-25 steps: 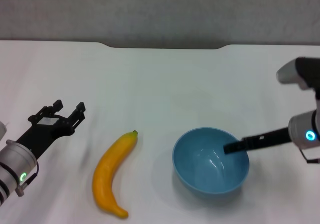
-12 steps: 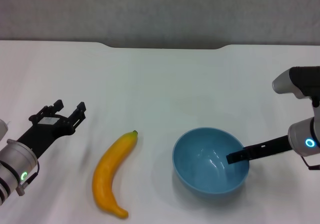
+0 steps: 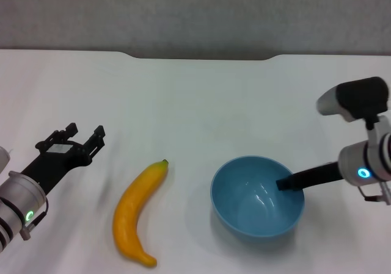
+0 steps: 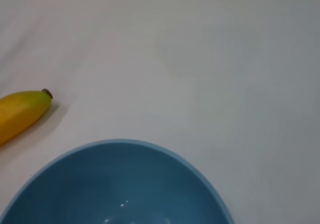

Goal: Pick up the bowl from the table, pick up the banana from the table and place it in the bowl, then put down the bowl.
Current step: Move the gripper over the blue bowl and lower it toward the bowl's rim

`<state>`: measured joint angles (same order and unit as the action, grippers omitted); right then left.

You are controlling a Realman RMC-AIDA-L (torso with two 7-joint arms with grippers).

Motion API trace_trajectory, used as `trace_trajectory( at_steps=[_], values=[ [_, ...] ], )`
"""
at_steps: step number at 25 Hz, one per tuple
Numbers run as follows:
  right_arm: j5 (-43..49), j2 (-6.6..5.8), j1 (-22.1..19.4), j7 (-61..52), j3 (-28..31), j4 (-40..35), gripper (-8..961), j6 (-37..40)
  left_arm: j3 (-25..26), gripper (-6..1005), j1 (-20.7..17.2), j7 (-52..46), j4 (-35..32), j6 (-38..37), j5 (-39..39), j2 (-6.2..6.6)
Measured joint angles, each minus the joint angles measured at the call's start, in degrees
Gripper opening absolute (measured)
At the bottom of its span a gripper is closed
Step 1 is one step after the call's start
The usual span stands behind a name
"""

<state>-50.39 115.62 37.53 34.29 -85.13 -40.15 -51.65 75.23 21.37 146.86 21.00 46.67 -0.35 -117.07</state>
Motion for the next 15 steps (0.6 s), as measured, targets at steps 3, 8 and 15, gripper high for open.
trace_trajectory(
  at_steps=[3, 8, 15],
  values=[
    [-1.15, 0.03, 0.33, -0.17, -2.41, 0.33, 488, 1.21, -0.04, 668, 0.08, 0.00, 0.03, 0.00, -0.04, 0.00],
    [-3.68, 0.04, 0.43, 0.01, -6.12, 0.24, 305, 3.51, -0.06, 668, 0.08, 0.00, -0.06, 0.00, -0.07, 0.03],
    [-4.58, 0.04, 0.16, -0.19, -7.77, -0.34, 109, 5.71, 0.00, 669, 0.06, -0.03, -0.10, 0.00, -0.09, 0.10]
  ],
)
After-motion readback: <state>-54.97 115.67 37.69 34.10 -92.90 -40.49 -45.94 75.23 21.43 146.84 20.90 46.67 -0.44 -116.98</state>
